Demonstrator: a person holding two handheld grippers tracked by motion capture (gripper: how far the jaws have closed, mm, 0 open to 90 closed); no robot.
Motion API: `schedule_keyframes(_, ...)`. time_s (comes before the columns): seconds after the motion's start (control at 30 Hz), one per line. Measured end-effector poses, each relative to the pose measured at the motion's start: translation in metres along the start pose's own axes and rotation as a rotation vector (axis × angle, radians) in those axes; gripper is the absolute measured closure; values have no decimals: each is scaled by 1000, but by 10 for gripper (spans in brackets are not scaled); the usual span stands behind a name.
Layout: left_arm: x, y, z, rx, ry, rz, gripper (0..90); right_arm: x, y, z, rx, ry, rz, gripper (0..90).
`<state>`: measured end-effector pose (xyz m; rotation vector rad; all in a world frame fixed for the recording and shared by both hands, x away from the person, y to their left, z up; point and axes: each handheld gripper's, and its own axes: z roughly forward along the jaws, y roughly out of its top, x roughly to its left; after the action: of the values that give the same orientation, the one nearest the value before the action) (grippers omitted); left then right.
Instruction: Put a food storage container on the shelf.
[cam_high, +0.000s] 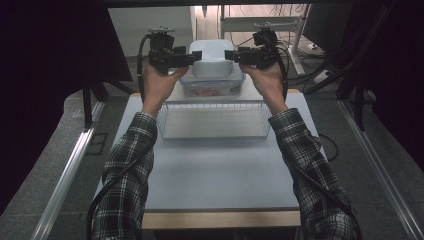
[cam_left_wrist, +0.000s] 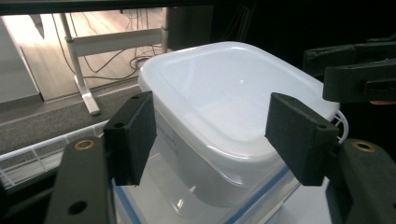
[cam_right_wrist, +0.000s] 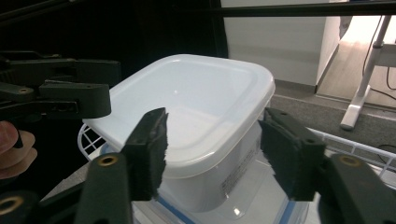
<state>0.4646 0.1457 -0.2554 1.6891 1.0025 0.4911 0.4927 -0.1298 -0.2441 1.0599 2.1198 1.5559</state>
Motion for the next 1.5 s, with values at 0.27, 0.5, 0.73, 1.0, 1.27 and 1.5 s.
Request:
schedule_keyframes(0.27, -9, -5, -5, 5, -80, 37, 206, 3, -8, -1, 4, 63, -18, 212)
schedule_keyframes(0.5, -17, -16, -10, 49, -119, 84, 113, 9, -16, -3, 18, 59, -88, 105)
schedule_keyframes(0.73, -18, -28, -16, 57, -135, 109, 60, 13, -28, -6, 59, 61, -122, 66)
schedule_keyframes(1.0, -19, -42, -25, 64, -148, 114, 19, 12, -42, -12, 76, 78, -129, 51)
schedule_keyframes(1.27, -24, -57, -32, 105, -184, 142, 0, 15, -57, -20, 80, 97, -150, 50)
schedule_keyframes(1.5, -29, -72, -36, 108, -208, 153, 0, 21, -70, -27, 87, 111, -178, 50)
